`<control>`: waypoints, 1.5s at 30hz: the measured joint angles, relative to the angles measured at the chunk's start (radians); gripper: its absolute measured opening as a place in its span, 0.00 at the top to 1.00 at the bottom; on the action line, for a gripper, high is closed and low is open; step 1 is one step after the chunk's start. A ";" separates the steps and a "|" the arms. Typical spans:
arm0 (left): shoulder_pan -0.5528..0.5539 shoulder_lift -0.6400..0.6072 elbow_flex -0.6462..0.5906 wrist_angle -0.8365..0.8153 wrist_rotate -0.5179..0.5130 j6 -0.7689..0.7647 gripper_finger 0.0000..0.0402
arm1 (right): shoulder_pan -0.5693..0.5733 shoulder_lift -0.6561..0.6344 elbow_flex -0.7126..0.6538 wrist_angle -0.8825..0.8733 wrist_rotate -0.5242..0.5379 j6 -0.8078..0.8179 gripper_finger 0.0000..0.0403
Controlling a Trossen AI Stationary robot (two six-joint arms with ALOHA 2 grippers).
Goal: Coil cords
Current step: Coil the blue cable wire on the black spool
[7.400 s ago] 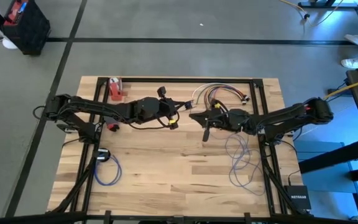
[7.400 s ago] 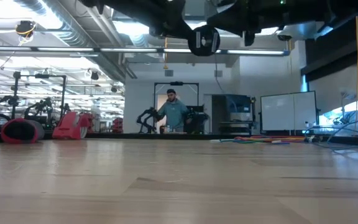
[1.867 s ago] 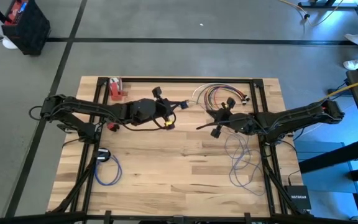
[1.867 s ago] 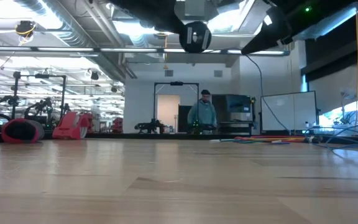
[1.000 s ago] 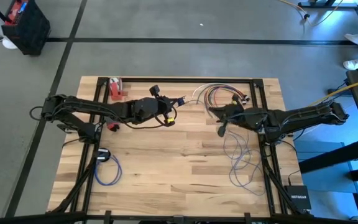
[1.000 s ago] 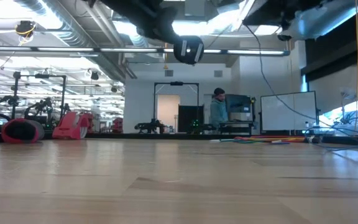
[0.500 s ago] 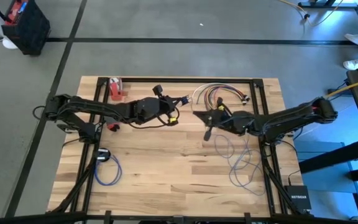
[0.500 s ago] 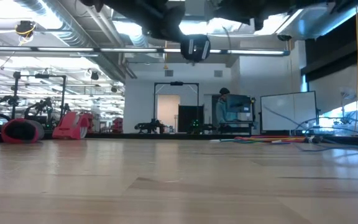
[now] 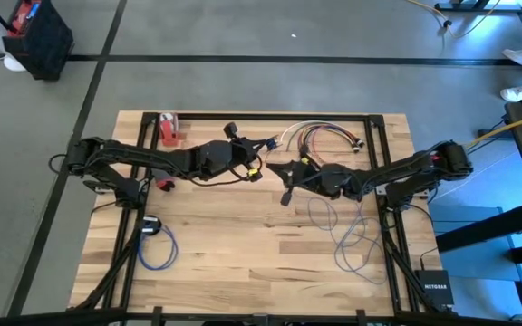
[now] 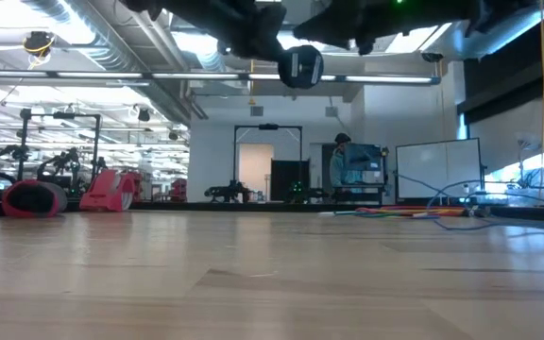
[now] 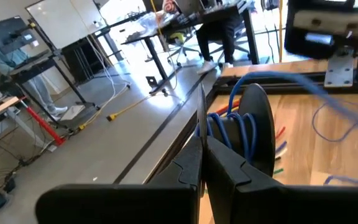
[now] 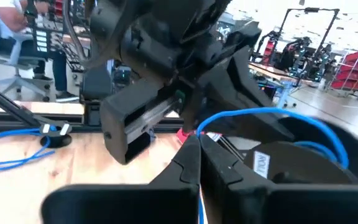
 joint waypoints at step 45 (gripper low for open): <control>-0.050 -0.064 0.000 -0.123 0.052 -0.027 0.99 | 0.090 0.058 0.014 -0.592 0.657 0.000 0.68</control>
